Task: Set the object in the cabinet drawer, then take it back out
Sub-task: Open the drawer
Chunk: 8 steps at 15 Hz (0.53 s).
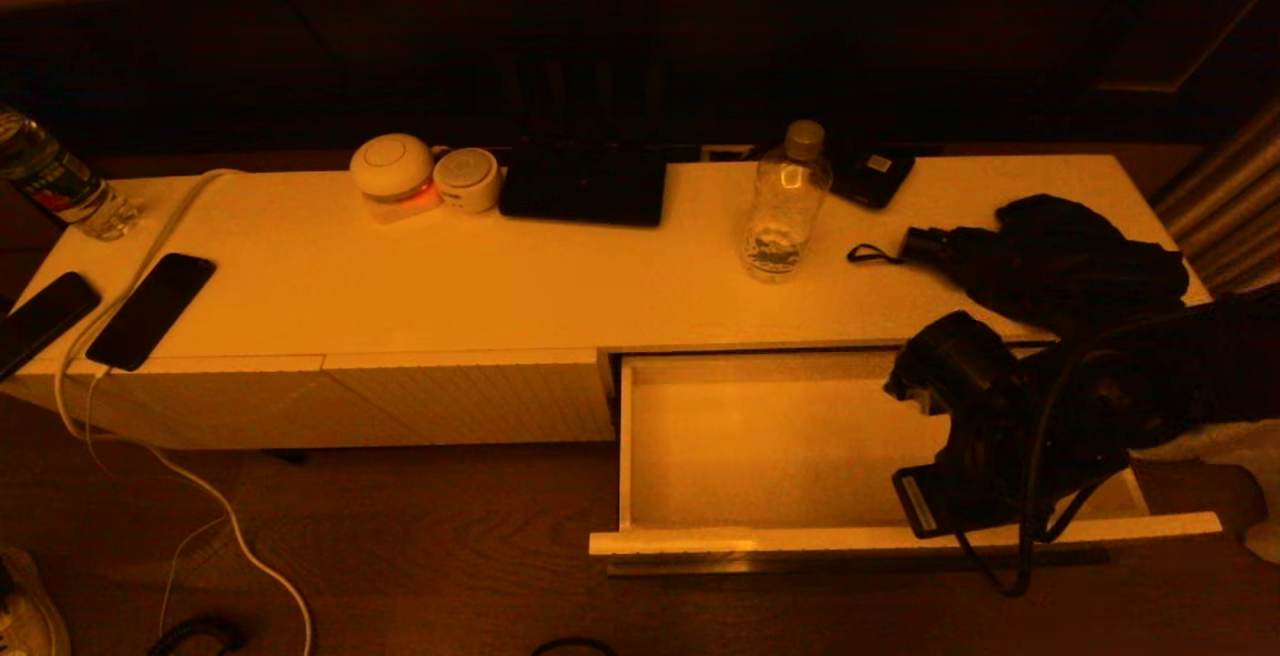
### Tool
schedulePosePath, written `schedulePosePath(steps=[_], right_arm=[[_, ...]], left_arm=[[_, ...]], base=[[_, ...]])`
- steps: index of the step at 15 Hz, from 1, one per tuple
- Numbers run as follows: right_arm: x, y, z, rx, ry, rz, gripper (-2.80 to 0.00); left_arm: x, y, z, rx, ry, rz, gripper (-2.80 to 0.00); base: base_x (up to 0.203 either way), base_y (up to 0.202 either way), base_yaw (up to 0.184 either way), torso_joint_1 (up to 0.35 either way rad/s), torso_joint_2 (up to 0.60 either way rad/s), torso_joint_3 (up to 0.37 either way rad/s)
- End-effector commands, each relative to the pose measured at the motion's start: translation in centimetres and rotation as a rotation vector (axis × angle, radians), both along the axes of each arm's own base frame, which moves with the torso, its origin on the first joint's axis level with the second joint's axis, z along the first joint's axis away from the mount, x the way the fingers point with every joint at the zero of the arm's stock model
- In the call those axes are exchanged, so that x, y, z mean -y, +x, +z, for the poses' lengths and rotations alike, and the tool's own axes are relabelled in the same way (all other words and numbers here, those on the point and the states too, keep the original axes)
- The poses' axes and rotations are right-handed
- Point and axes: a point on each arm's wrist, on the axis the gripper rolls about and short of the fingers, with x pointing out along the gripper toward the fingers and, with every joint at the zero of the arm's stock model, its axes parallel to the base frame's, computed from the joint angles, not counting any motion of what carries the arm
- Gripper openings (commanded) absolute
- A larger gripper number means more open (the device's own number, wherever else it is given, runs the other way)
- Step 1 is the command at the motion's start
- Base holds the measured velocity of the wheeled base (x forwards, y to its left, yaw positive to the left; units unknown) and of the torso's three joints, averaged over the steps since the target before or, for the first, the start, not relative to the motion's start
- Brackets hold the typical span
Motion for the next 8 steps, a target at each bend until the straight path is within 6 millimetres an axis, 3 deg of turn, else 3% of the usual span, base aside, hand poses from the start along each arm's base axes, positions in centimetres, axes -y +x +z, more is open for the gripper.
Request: schedulePosePath(steps=[1,4,8], right_arm=[[-0.1,-1.0,-0.1,-0.018,0.003,0.007,-2.80],[-0.2,-1.1,-0.2,-0.020,0.007,0.010,-2.80],[-0.3,-0.9,1.1,0.038,0.025,0.006,-2.80]], left_arm=[[0.0,0.0,0.0,0.001,0.000,0.000,-2.80],[0.0,0.0,0.0,0.001,0.000,0.000,-2.80],[0.0,0.0,0.0,0.001,0.000,0.000,-2.80]], base=[[0.000,0.000,0.000,0.000,0.00,0.000],[0.000,0.000,0.000,0.000,0.00,0.000],[0.000,0.000,0.000,0.000,0.00,0.000]])
